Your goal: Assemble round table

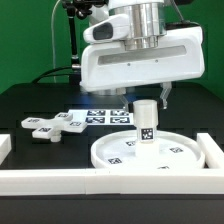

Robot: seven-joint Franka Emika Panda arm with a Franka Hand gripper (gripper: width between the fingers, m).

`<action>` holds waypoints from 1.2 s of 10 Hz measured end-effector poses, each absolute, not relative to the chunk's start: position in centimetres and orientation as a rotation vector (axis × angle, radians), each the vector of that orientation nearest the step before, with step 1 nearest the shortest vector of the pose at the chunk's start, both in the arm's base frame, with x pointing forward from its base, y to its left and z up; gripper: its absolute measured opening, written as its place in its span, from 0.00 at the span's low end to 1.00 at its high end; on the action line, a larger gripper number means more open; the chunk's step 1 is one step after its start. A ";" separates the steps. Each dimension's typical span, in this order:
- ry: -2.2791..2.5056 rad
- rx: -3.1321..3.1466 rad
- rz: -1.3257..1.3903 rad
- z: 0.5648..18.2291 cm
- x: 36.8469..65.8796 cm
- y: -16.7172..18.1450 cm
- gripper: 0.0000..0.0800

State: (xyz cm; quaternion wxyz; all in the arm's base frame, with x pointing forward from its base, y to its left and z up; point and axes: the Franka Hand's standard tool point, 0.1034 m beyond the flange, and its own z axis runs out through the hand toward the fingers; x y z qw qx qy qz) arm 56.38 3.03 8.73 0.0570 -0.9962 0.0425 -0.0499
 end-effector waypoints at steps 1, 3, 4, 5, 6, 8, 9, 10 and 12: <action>0.251 -3.007 -0.145 8.7 56.4 3.0 0.51; 0.601 -2.936 -0.117 8.7 56.1 2.9 0.51; 0.878 -2.842 -0.089 8.7 55.8 2.8 0.51; 1.018 -2.791 -0.076 8.6 55.8 2.9 0.51; 1.117 -2.748 -0.074 8.6 55.9 2.9 0.51; 1.307 -2.648 -0.051 8.6 55.9 2.9 0.51; 1.402 -2.592 -0.038 8.6 55.8 2.9 0.51; 1.460 -2.555 -0.030 8.6 55.8 2.9 0.51; 1.722 -2.344 -0.005 8.5 55.8 2.6 0.51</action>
Offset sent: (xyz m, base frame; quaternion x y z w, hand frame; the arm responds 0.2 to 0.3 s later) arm -0.0204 0.0029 -0.0021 0.0158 -0.0371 0.3883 0.9207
